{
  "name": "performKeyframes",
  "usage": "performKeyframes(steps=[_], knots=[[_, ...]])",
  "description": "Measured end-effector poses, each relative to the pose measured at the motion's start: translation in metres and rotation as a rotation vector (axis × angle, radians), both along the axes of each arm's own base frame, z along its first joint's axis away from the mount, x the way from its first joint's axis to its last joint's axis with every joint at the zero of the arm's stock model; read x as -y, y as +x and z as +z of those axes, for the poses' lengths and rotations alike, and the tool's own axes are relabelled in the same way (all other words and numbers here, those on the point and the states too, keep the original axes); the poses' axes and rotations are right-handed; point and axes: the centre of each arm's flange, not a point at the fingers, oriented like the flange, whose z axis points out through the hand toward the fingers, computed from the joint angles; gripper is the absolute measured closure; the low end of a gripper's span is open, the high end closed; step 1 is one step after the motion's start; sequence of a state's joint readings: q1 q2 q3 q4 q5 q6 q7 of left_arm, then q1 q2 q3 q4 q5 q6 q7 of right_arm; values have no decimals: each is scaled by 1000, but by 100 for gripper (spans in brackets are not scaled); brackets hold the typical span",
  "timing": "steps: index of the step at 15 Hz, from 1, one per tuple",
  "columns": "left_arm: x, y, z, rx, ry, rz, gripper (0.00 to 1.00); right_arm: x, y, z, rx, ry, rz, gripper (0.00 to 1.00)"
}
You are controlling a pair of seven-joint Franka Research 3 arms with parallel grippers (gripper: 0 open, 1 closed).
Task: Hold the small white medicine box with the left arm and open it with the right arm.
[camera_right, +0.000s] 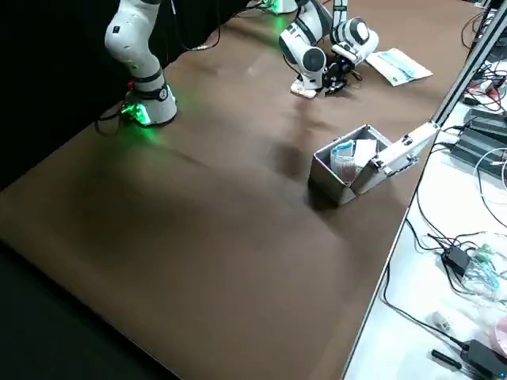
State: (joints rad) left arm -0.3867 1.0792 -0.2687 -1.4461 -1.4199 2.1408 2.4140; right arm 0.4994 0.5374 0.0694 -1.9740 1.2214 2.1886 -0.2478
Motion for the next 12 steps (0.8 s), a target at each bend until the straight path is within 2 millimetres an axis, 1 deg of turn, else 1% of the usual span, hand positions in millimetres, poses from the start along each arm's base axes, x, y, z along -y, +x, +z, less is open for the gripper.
performKeyframes(steps=[1,2,6,8,10,12], knots=[[-2,2,0,0,0,4,6,-1,0,0,1,1,0,99],[-2,3,1,1,0,6,3,-1,0,1,0,2,0,99],[-4,5,1,3,-1,6,0,-7,-3,1,-1,8,-5,99],[-9,11,5,16,-1,-7,0,-12,-5,3,1,14,-8,99],[-19,25,19,24,-10,-21,0,-20,-7,4,6,16,-7,99],[-32,40,39,16,-10,-40,0,-25,-9,3,8,18,-8,99]])
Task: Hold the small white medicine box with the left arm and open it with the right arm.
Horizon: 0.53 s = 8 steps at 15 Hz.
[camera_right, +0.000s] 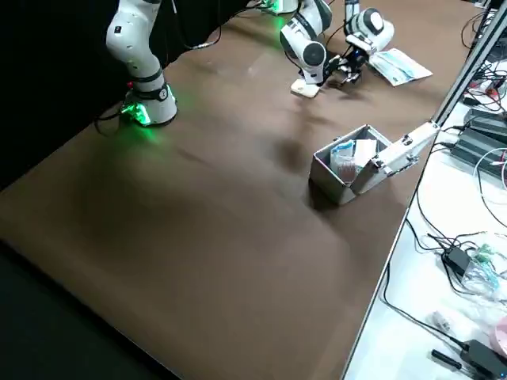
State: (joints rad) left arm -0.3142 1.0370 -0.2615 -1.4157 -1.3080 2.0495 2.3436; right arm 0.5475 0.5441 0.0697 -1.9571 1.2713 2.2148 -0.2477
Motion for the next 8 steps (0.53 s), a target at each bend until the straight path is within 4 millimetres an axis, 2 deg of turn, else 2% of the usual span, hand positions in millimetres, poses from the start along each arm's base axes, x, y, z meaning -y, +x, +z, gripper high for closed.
performKeyframes(steps=[5,8], knots=[[-33,26,49,-23,134,-74,0,-3,0,-12,7,-20,-9,99],[-48,35,62,-15,211,-101,0,-9,-1,-21,23,-43,-14,99]])
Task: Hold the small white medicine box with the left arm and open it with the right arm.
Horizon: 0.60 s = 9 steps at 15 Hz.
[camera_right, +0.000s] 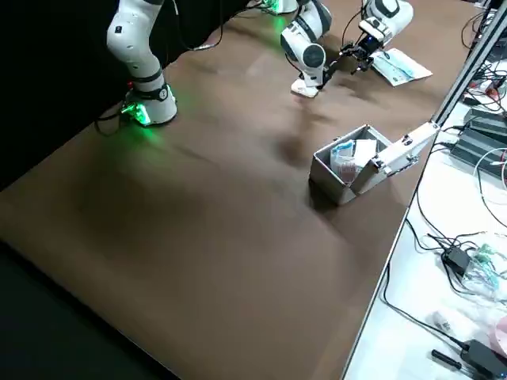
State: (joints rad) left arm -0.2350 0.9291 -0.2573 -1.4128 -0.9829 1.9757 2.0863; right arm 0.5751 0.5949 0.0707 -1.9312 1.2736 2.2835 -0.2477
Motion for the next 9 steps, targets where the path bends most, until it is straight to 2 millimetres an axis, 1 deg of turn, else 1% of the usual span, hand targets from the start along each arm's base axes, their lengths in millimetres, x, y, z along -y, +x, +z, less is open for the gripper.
performKeyframes(steps=[2,4,7,9], knots=[[-11,5,12,-24,61,-4,0,-6,-2,-5,17,-16,-1,99],[-27,14,27,-44,129,-1,0,-14,-5,-7,45,-35,-3,99],[-53,34,63,-45,219,21,0,-25,-11,-5,73,-47,5,99],[-74,45,89,-9,273,29,0,-30,-12,-3,105,-64,-2,99]])
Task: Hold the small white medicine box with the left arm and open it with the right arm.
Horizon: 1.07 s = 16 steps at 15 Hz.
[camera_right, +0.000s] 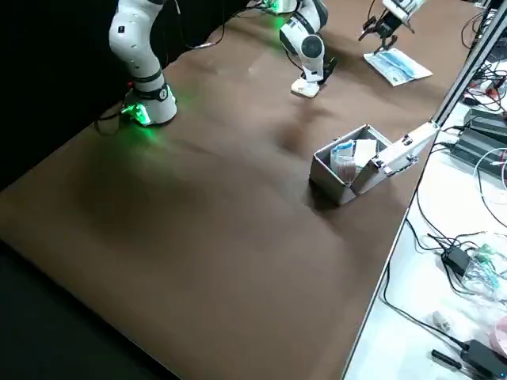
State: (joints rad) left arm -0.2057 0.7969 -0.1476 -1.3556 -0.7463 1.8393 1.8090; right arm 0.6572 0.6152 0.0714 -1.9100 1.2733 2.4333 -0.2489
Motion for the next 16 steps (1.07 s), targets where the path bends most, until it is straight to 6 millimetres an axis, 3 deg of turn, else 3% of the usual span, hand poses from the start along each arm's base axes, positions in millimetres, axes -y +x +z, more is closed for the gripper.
performKeyframes(steps=[4,10,11,16], knots=[[-24,10,35,72,81,-10,0,-8,-7,-2,27,-19,5,99],[-68,24,55,128,158,16,0,-10,-9,-11,61,-46,15,99],[-95,30,63,158,222,20,0,-10,-9,-11,71,-54,16,99],[-173,45,99,232,362,81,0,-13,-12,-12,86,-64,32,99]])
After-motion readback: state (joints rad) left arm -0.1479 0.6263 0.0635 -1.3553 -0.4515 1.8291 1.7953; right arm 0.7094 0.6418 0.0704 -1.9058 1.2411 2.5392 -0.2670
